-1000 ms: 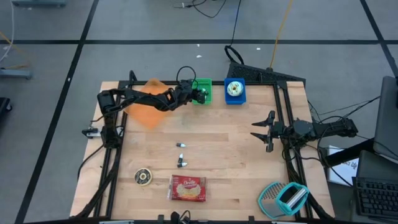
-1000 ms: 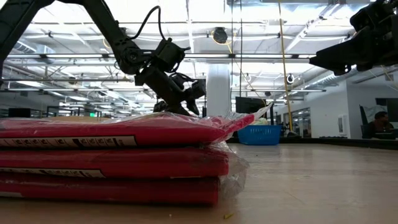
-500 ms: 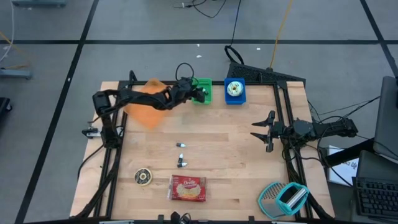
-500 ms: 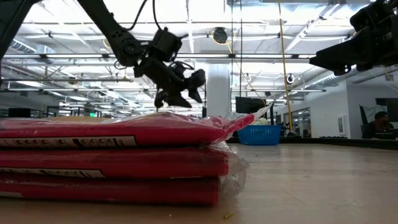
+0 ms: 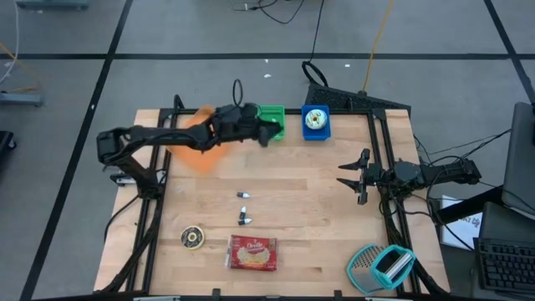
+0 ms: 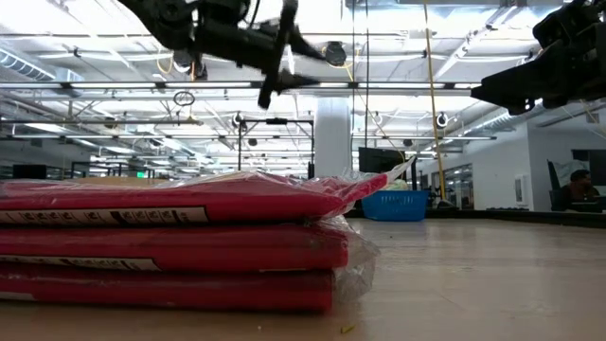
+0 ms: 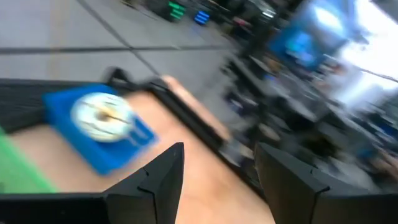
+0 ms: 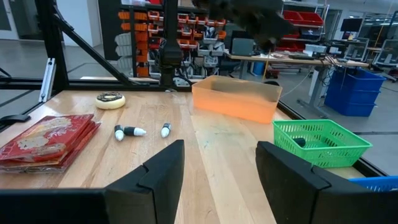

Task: Pick & Place Food Item
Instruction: Put the black food coloring bottle into the green bin

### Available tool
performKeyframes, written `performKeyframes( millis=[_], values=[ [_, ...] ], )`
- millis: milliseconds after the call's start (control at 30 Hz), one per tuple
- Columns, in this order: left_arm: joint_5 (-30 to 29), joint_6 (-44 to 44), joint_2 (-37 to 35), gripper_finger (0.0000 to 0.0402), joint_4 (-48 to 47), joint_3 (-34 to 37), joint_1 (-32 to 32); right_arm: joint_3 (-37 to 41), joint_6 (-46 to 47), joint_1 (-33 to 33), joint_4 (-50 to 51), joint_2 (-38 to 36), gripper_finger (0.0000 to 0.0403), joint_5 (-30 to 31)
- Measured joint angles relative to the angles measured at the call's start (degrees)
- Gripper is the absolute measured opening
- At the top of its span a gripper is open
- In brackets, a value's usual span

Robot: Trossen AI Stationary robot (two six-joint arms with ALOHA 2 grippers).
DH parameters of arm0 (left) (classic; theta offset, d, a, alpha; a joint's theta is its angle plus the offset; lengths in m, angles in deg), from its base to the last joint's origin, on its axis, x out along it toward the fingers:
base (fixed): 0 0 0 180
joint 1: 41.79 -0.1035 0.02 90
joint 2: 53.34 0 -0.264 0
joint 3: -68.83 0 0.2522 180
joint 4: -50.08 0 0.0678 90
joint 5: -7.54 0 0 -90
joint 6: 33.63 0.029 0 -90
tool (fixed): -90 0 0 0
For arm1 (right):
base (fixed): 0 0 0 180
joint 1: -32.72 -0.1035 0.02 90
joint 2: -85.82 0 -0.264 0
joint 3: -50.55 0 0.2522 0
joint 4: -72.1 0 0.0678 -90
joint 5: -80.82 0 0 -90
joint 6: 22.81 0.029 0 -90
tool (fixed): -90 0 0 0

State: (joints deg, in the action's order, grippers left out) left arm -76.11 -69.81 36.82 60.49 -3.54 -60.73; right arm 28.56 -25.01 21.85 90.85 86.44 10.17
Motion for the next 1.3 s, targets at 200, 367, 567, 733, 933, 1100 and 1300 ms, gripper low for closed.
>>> performKeyframes(
  millis=[200,367,567,733,933,1100,1300],
  values=[
    [10.8,1.0,-1.3,0.0198,-0.5,0.0,7.2,0.0,0.0,0.0,0.0,0.0,0.0187,0.0],
    [15.2,4.3,-1.3,0.0198,-3.0,0.0,15.5,0.0,0.0,0.0,0.0,0.0,0.0187,0.0],
    [9.8,9.7,-0.6,0.0198,-5.9,0.0,27.4,0.0,0.0,0.0,0.0,0.0,0.0187,0.0],
    [2.2,18.5,0.6,0.0198,-7.8,0.0,36.5,0.0,0.0,0.0,0.0,0.0,0.0187,0.0],
    [-11.3,20.7,0.7,0.0198,-21.2,0.0,42.8,0.0,0.0,0.0,0.0,0.0,0.0187,0.0],
    [-17.0,13.7,0.7,0.0198,-32.7,0.0,45.0,0.0,0.0,0.0,0.0,0.0,0.0187,0.0],
    [-23.6,2.7,0.7,0.0198,-46.3,0.0,45.3,0.0,0.0,0.0,0.0,0.0,0.0187,0.0]
  ],
)
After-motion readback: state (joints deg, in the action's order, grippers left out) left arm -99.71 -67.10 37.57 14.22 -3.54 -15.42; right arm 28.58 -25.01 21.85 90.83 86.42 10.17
